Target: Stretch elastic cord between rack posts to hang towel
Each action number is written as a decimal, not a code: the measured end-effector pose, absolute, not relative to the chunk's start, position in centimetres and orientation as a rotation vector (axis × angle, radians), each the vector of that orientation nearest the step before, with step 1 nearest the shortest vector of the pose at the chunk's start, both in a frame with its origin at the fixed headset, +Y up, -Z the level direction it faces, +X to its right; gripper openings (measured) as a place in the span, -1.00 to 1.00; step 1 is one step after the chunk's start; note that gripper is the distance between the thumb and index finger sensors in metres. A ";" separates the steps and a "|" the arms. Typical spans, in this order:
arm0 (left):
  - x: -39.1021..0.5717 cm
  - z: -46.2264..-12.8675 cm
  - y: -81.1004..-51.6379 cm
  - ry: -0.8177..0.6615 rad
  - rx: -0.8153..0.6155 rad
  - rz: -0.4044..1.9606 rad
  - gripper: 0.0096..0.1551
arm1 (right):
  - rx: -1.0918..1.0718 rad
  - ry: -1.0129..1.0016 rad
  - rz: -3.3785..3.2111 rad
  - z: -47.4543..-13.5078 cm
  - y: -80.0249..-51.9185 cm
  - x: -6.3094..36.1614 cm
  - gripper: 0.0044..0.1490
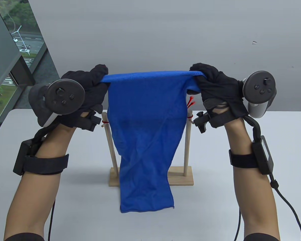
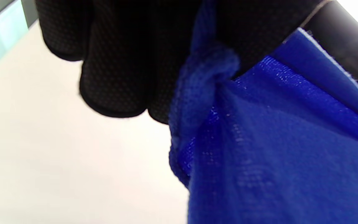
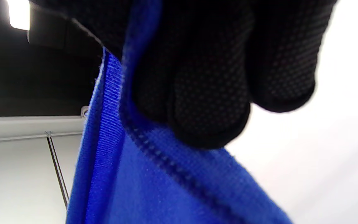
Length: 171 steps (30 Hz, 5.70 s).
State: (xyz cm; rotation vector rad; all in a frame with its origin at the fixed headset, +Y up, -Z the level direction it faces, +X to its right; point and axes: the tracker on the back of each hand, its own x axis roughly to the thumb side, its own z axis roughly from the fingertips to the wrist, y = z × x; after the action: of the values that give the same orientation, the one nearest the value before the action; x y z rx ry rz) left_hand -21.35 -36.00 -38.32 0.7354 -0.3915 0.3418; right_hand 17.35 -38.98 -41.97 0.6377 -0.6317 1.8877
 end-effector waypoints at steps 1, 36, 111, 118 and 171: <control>-21.4 -38.7 -36.2 -0.380 0.731 0.346 -0.55 | 0.631 -0.634 1.913 -42.3 -39.1 17.5 -0.48; -25.5 -47.8 -50.7 -0.389 0.204 0.423 -0.55 | 0.635 -0.022 2.173 -50.4 -53.0 16.9 -0.48; -28.4 -44.5 -69.6 -0.205 -0.114 0.750 -0.13 | 0.205 0.270 2.048 -47.1 -74.5 22.7 0.00; -28.8 -41.1 -67.0 -0.208 0.022 0.659 -0.06 | 0.187 0.080 2.102 -45.0 -71.7 24.8 0.14; -27.7 -29.7 -68.8 -0.065 0.097 0.310 0.34 | 0.015 -0.084 3.137 -30.7 -70.8 22.7 0.29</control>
State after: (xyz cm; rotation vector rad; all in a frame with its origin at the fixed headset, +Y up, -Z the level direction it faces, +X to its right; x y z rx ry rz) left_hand -27.69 -68.85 -29.68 0.0970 -0.0647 0.3098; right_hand 22.73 -70.77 -30.67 0.0155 -0.0840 3.1369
